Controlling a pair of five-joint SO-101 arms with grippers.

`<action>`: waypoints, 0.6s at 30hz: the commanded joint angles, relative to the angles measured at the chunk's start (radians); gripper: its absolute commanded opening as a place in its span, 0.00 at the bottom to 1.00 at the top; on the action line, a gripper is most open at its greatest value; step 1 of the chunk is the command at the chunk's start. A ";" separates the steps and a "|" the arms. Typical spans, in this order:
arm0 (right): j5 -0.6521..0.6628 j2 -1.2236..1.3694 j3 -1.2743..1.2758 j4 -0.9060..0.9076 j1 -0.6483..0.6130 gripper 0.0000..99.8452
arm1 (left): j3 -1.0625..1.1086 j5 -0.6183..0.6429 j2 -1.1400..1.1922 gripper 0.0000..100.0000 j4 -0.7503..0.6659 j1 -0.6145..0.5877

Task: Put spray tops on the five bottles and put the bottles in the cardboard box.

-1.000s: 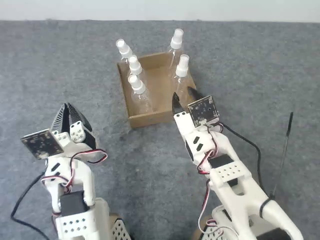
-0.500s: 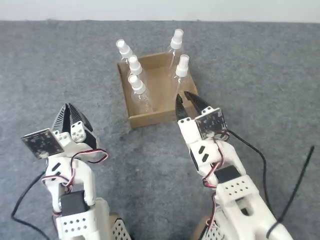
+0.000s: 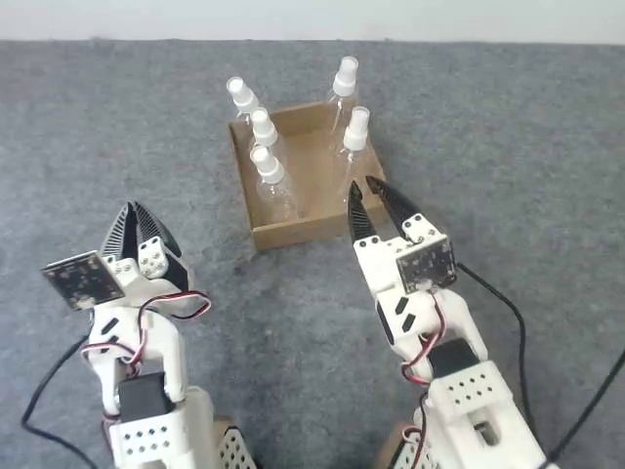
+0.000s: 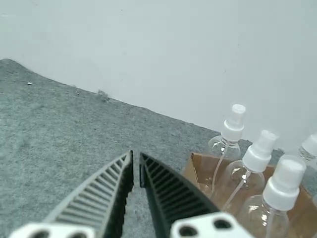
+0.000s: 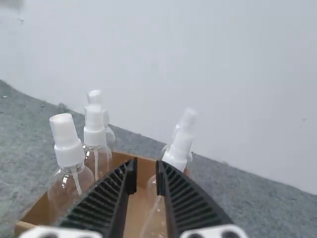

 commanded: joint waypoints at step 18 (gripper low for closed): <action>0.021 -0.427 0.098 0.010 0.016 0.01 | -0.010 -0.006 -0.017 0.02 -0.029 0.002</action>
